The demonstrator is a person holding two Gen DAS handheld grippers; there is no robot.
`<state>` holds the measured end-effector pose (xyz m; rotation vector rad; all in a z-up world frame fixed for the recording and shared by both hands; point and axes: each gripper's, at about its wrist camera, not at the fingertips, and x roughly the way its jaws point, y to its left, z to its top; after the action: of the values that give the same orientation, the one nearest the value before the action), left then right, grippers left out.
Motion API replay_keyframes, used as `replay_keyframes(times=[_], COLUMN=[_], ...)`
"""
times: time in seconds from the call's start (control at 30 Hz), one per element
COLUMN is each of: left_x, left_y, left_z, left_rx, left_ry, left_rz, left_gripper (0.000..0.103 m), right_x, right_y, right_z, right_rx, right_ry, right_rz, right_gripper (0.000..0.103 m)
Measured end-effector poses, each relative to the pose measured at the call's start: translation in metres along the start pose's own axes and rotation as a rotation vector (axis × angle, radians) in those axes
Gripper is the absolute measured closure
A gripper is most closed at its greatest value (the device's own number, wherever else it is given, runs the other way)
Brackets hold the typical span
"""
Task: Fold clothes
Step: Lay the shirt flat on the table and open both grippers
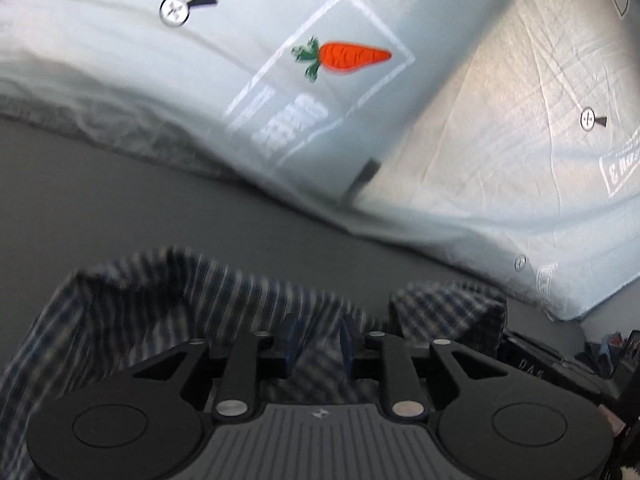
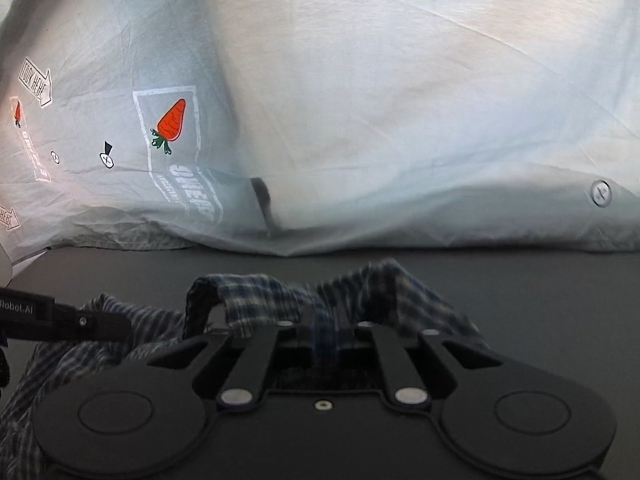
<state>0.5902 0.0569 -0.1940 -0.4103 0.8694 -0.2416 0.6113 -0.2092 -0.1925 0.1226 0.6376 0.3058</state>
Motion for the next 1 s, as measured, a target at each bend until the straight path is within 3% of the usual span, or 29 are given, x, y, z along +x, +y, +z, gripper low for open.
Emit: replay_keyframes(times=[0.13, 0.33, 0.4, 0.47, 0.5, 0.53, 0.57, 0.6, 0.63, 0.73, 0.87, 0.97, 1.0], left_x=[-0.017, -0.036, -0.031, -0.022, -0.017, -0.012, -0.008, -0.004, -0.001, -0.003, -0.008, 0.002, 0.004], left_y=[-0.013, -0.037, -0.042, -0.046, -0.046, -0.046, -0.045, -0.043, -0.039, -0.032, -0.019, -0.008, -0.009], left_z=[-0.024, -0.052, -0.058, -0.061, -0.061, -0.06, -0.06, -0.057, -0.054, -0.036, 0.002, 0.03, 0.036], left_rx=[0.071, 0.161, 0.159, 0.141, 0.124, 0.106, 0.087, 0.053, 0.018, -0.044, -0.12, -0.215, -0.207], left_ry=[0.065, 0.116, 0.11, 0.095, 0.087, 0.078, 0.069, 0.067, 0.063, 0.005, -0.143, -0.243, -0.272], left_rz=[0.012, -0.087, -0.083, -0.033, -0.006, 0.018, 0.042, 0.055, 0.058, 0.058, 0.026, 0.01, 0.032], left_gripper=[0.06, 0.038, 0.037, 0.04, 0.044, 0.057, 0.064, 0.08, 0.091, 0.098, 0.098, 0.082, 0.056], right_x=[-0.027, -0.06, -0.063, -0.056, -0.052, -0.046, -0.041, -0.036, -0.033, -0.031, -0.024, -0.01, -0.009], right_y=[0.001, 0.01, 0.014, 0.016, 0.016, 0.015, 0.015, 0.014, 0.011, 0.003, -0.01, -0.017, -0.017], right_z=[-0.01, -0.021, -0.025, -0.029, -0.03, -0.03, -0.03, -0.029, -0.028, -0.018, 0.003, 0.015, 0.016], right_rx=[0.03, 0.076, 0.084, 0.089, 0.094, 0.101, 0.109, 0.121, 0.142, 0.227, 0.311, 0.327, 0.319], right_ry=[0.033, 0.054, 0.055, 0.059, 0.063, 0.072, 0.082, 0.088, 0.083, 0.04, -0.038, -0.076, -0.076], right_rz=[0.001, 0.034, 0.046, 0.051, 0.045, 0.036, 0.028, 0.028, 0.041, 0.085, 0.142, 0.173, 0.168], right_gripper=[0.081, 0.072, 0.068, 0.068, 0.073, 0.078, 0.093, 0.101, 0.101, 0.102, 0.102, 0.101, 0.099])
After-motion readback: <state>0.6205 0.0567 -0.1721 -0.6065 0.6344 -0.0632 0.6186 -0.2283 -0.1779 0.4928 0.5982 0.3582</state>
